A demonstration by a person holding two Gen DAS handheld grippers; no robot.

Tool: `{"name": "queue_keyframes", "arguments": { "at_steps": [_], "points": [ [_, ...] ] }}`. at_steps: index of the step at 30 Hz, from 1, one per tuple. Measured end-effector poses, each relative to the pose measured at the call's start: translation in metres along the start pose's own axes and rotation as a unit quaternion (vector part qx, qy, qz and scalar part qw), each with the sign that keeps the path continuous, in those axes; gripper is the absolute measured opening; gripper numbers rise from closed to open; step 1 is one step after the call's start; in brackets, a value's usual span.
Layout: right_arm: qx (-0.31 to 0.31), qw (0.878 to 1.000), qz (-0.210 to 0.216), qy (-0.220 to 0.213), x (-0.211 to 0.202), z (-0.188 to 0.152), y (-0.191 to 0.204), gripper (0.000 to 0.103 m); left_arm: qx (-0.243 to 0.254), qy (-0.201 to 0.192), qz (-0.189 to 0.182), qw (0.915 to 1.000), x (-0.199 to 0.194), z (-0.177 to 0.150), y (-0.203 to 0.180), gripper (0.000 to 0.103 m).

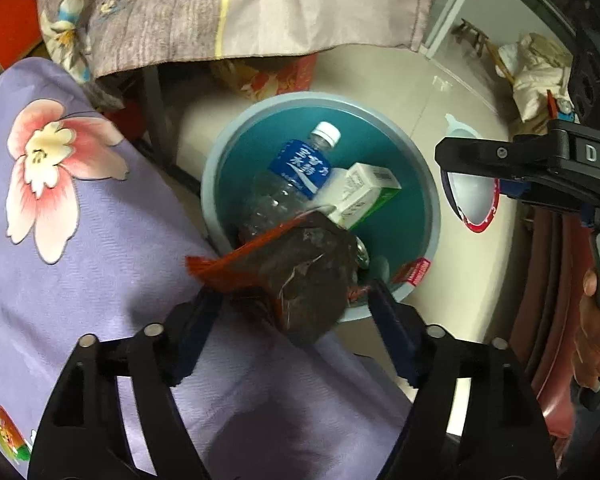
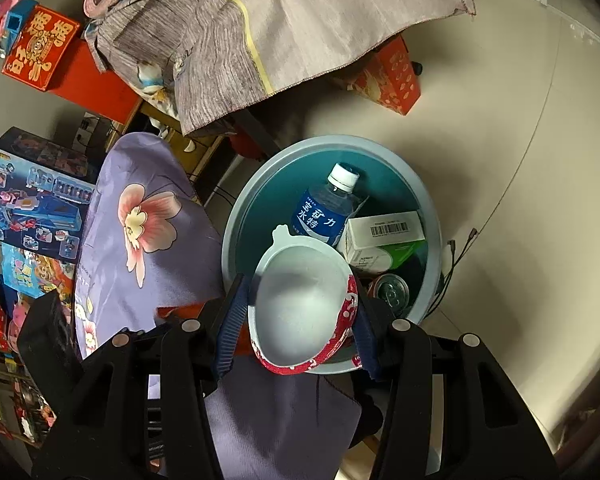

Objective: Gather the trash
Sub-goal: 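Carry the red wrapper and white-red cup over the teal bin and open both tools, then move both tools back over the tablecloth toward the green lid and toy egg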

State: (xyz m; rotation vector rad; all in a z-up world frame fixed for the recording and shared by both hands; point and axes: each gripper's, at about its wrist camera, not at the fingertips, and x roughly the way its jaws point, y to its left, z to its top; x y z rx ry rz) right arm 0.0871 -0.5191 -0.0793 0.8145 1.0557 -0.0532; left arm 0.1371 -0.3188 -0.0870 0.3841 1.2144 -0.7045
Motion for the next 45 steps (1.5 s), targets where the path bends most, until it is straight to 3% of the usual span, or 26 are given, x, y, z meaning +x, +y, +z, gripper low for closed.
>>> {"name": "queue_keyframes", "arguments": {
  "at_steps": [3, 15, 24, 25, 27, 29, 45],
  "points": [
    [0.003, 1.000, 0.001, 0.003, 0.004, 0.002, 0.000, 0.047, 0.006, -0.006, -0.003, 1.0000, -0.002, 0.001, 0.000, 0.089],
    [0.019, 1.000, -0.016, -0.005, 0.001, 0.015, -0.018, 0.047, 0.023, -0.012, -0.018, 0.9995, 0.011, 0.014, -0.012, 0.089],
    [-0.013, 1.000, -0.004, 0.023, 0.027, 0.016, 0.012, 0.048, -0.003, -0.021, -0.017, 0.9996, -0.013, 0.001, 0.010, 0.094],
    [-0.019, 0.999, -0.002, 0.026, 0.032, 0.017, 0.019, 0.049, -0.009, -0.025, -0.017, 0.9995, -0.018, -0.002, 0.015, 0.094],
    [-0.026, 0.999, 0.002, 0.030, 0.036, 0.017, 0.026, 0.065, -0.018, -0.029, -0.015, 0.9993, -0.024, -0.005, 0.022, 0.096],
    [-0.030, 0.999, 0.009, 0.034, 0.041, 0.017, 0.034, 0.070, -0.027, -0.035, -0.013, 0.9989, -0.030, -0.009, 0.030, 0.096],
    [-0.029, 0.998, -0.034, 0.040, 0.029, -0.011, 0.068, 0.082, -0.070, -0.059, -0.020, 0.9956, -0.069, -0.045, 0.067, 0.097]
  ]
}}
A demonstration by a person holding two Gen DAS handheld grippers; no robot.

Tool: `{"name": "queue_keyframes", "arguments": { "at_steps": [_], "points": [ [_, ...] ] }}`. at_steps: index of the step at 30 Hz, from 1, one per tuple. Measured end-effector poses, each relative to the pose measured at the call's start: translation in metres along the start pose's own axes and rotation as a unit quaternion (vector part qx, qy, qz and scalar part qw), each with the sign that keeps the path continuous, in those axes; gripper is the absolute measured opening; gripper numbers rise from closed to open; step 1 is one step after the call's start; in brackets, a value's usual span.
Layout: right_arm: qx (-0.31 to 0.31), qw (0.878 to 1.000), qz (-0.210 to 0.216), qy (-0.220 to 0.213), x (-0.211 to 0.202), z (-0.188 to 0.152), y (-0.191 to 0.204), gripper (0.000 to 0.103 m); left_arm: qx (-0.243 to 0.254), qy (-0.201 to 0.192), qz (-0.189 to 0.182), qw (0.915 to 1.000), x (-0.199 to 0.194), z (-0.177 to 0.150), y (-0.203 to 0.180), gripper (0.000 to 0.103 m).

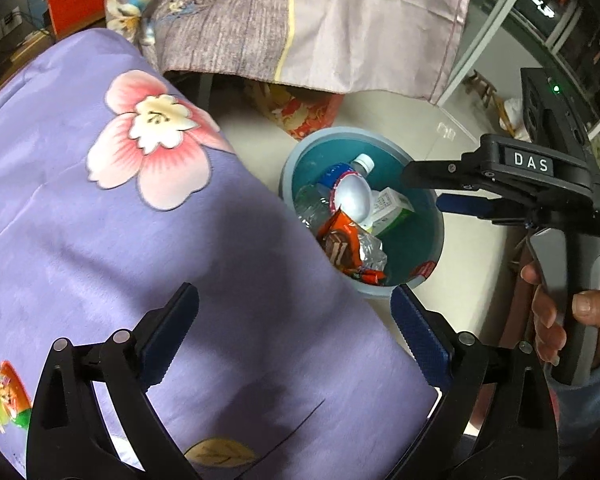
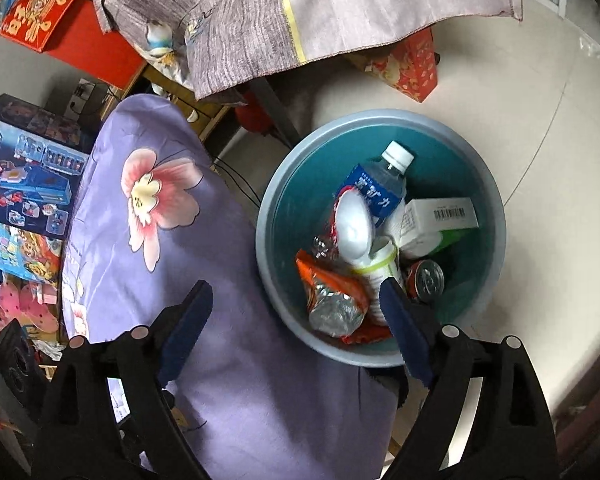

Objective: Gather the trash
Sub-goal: 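Move both tools back over the tablecloth toward the green lid and toy egg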

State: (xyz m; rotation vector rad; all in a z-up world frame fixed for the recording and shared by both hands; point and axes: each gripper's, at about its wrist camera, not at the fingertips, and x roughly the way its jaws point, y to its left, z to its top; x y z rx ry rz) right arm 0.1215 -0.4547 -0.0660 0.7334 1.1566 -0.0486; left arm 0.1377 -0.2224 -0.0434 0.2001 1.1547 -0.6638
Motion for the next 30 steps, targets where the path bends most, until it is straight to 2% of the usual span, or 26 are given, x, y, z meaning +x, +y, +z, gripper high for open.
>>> {"name": "queue_keyframes", "arguments": {
  "at_steps": [7, 16, 23, 30],
  "points": [
    [-0.024, 1.000, -0.013, 0.005, -0.005, -0.020, 0.037, 0.082, -0.017, -0.031, 0.006, 0.9994, -0.036, -0.022, 0.027, 0.097],
    [-0.083, 0.996, -0.006, 0.026, 0.009, -0.048, 0.113, 0.082, -0.067, -0.067, 0.026, 0.9952, -0.082, -0.058, 0.084, 0.099],
    [-0.148, 0.987, -0.001, 0.069, 0.044, -0.081, 0.183, 0.082, -0.119, -0.077, 0.055, 0.9884, -0.110, -0.102, 0.143, 0.099],
    [-0.222, 0.969, -0.004, 0.108, 0.081, -0.123, 0.258, 0.082, -0.177, -0.073, 0.083, 0.9780, -0.130, -0.153, 0.210, 0.099]
  ]
}}
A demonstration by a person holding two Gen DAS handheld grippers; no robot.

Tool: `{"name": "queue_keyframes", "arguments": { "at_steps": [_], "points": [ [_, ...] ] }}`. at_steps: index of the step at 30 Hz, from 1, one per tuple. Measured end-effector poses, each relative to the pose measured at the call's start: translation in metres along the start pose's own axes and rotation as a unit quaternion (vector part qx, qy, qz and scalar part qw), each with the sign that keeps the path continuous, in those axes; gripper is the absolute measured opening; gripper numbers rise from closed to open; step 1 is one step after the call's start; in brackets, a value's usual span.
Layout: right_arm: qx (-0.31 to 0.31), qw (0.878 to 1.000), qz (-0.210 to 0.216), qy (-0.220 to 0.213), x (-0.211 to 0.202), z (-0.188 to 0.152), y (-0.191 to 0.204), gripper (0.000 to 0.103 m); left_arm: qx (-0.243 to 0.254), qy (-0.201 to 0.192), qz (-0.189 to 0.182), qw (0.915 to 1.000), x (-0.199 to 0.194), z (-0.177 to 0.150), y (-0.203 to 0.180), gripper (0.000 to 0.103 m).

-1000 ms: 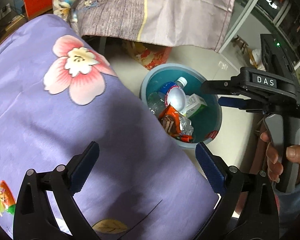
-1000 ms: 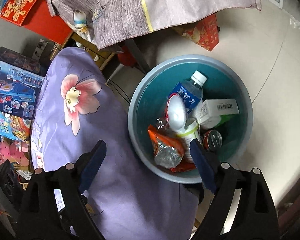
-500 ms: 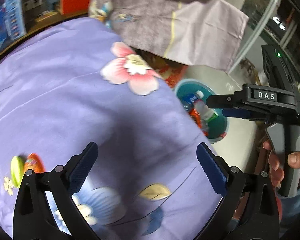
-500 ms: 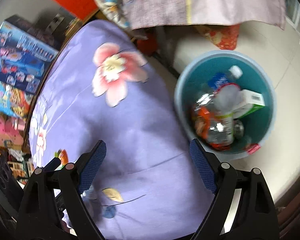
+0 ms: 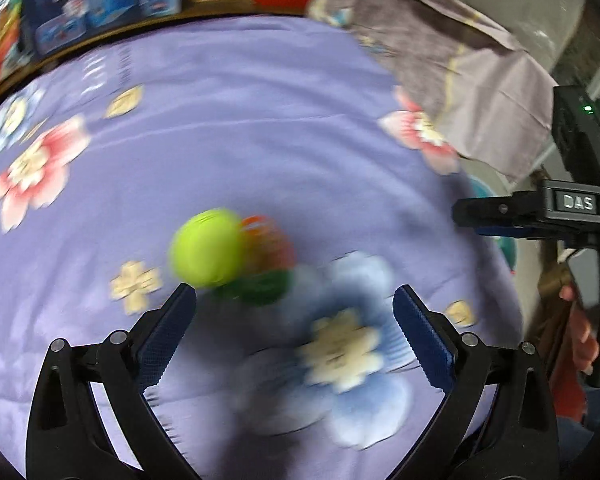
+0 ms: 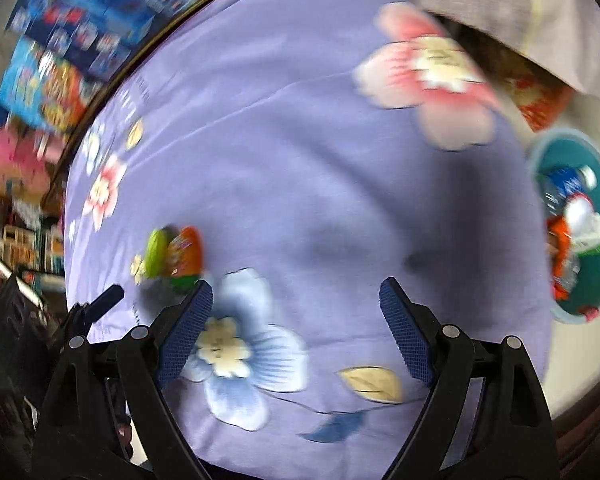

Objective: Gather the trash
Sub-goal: 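Move both tools back over the tablecloth toward the green lid and toy egg, then grasp the orange dog-print toy egg with the right tool while the left tool grasps the green lid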

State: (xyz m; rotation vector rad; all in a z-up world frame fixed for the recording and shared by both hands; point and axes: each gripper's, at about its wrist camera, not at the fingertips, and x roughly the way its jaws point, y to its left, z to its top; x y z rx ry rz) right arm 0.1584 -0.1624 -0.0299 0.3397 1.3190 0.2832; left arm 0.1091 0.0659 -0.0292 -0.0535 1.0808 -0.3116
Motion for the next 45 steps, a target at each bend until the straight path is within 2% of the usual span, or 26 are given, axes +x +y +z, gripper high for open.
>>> {"name": "queue_keyframes", "arguments": {
  "at_steps": [9, 17, 20, 25, 27, 39, 45],
  "points": [
    [-0.076, 0.996, -0.025, 0.046, 0.060, -0.010, 0.078, 0.082, -0.043, 0.004, 0.028, 0.9987, -0.010, -0.027, 0.077, 0.099],
    [-0.114, 0.991, -0.056, 0.047, 0.086, -0.008, 0.107, 0.081, -0.065, 0.006, 0.028, 0.9975, -0.012, -0.035, 0.108, 0.099],
    [-0.124, 0.989, -0.060, 0.046, 0.092, -0.007, 0.113, 0.071, -0.070, 0.007, 0.024, 0.9972, -0.012, -0.037, 0.114, 0.099],
    [-0.149, 0.985, -0.077, 0.037, 0.100, -0.008, 0.123, 0.061, -0.070, 0.014, 0.022, 0.9972, -0.009, -0.038, 0.116, 0.099],
    [-0.158, 0.983, -0.084, 0.029, 0.098, -0.007, 0.123, 0.048, -0.068, 0.016, 0.021, 0.9973, -0.007, -0.037, 0.113, 0.099],
    [-0.089, 0.994, -0.065, 0.001, 0.059, 0.012, 0.066, 0.048, -0.018, 0.021, 0.013, 0.9995, 0.019, -0.004, 0.074, 0.099],
    [-0.067, 0.996, -0.059, -0.008, 0.047, 0.016, 0.044, 0.048, 0.019, 0.015, 0.031, 0.9992, 0.040, 0.018, 0.049, 0.099]
  ]
}}
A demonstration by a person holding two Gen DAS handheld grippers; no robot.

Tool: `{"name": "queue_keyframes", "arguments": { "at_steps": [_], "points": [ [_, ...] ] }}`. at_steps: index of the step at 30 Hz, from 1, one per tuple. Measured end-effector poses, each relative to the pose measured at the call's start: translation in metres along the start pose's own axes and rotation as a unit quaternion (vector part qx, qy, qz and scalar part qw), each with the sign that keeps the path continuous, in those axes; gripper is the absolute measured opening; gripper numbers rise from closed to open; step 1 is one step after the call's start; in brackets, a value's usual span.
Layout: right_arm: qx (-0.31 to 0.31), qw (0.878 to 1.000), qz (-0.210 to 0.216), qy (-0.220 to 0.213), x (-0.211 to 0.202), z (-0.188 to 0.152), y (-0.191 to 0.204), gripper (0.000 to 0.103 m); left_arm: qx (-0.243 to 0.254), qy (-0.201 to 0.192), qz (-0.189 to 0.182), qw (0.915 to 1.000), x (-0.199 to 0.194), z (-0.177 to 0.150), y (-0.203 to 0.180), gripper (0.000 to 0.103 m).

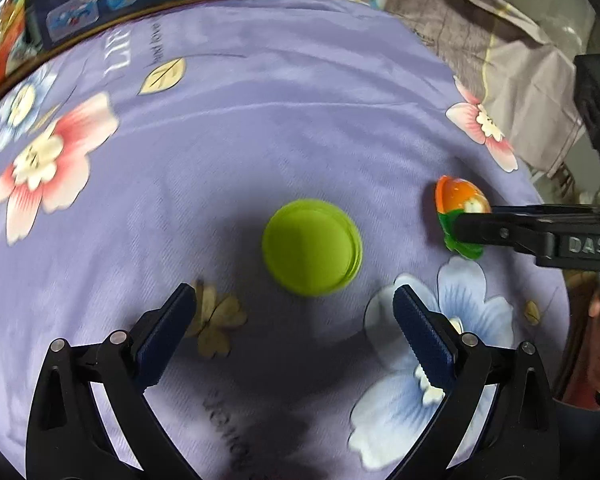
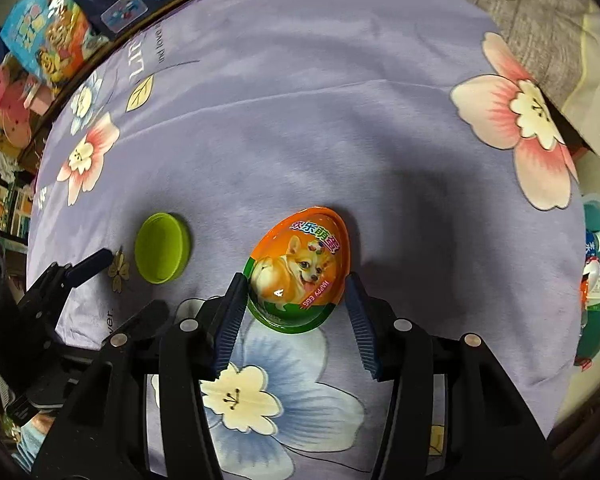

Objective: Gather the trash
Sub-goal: 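Grasp the orange dog-print toy egg with the right tool while the left tool grasps the green lid, then carry the green lid and toy egg over the teal bin and open both tools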

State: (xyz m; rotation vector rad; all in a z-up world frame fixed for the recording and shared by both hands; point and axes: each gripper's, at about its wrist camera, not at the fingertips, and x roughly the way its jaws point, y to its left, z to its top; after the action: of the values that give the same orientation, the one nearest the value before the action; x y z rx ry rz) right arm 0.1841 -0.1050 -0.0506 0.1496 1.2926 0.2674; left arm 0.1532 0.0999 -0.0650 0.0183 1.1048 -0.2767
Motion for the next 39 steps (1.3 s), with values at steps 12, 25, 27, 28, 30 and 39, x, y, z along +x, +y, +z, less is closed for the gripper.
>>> {"name": "queue_keyframes", "arguments": {
  "at_steps": [12, 25, 27, 28, 30, 39],
  "points": [
    [0.019, 1.000, 0.020, -0.004, -0.003, 0.002, -0.021, 0.048, 0.030, 0.000, 0.044, 0.9986, 0.018, 0.008, -0.016, 0.087],
    [0.047, 0.998, 0.041, -0.018, -0.015, -0.005, -0.055, 0.048, 0.038, 0.005, 0.036, 0.9986, 0.017, 0.017, -0.037, 0.057],
    [0.056, 0.997, 0.045, -0.024, -0.020, -0.007, -0.066, 0.048, 0.047, 0.006, 0.032, 0.9983, 0.016, 0.018, -0.050, 0.057],
    [0.060, 0.997, 0.047, -0.026, -0.021, -0.008, -0.070, 0.048, 0.053, 0.006, 0.032, 0.9981, 0.016, 0.019, -0.058, 0.057],
    [0.069, 0.996, 0.050, -0.031, -0.026, -0.010, -0.080, 0.048, 0.062, 0.007, 0.028, 0.9977, 0.015, 0.021, -0.071, 0.057],
    [0.128, 0.987, 0.065, -0.069, -0.060, -0.028, -0.148, 0.048, 0.096, 0.013, -0.001, 0.9953, 0.011, 0.030, -0.132, 0.057]
  ]
}}
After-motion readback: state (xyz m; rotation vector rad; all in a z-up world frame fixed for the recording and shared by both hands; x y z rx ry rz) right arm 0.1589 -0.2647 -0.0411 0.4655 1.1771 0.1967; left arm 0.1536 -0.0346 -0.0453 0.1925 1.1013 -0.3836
